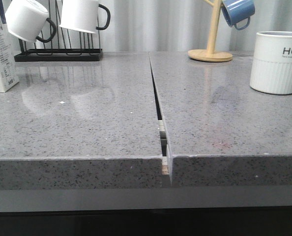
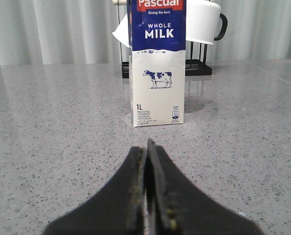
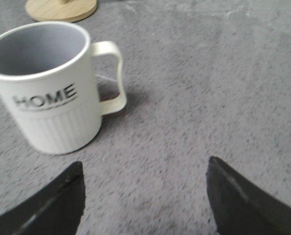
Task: Place milk next to cup
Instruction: 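Reach the right gripper to the white HOME mug handle and grasp it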
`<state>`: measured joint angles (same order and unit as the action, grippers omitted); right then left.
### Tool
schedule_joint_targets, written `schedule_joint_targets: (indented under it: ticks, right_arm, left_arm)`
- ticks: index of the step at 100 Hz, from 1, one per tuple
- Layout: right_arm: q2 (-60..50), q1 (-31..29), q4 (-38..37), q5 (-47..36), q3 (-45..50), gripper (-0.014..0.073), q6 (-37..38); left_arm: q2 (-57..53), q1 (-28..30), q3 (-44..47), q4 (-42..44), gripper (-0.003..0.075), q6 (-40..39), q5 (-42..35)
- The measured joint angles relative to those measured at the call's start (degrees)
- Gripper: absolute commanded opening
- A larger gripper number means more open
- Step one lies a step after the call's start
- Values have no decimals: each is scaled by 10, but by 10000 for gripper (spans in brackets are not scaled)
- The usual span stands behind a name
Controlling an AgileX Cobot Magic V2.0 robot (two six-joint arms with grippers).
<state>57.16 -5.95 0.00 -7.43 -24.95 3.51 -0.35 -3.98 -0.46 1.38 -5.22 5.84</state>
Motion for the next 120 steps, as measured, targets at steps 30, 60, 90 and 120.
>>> schedule_joint_targets:
  ticks: [30, 60, 90, 120]
  right_arm:
    - [116, -3, -17, -125, -1, 528, 0]
    - [211, -3, -37, -197, -43, 528, 0]
    - [280, -3, -41, -218, -103, 528, 0]
    - [319, -3, -42, -258, -118, 528, 0]
  left_arm:
    - [0, 0, 0, 0, -21, 0, 0]
    - [0, 0, 0, 0, -21, 0, 0]
    - [0, 0, 0, 0, -21, 0, 0]
    - [0, 0, 0, 0, -21, 0, 0]
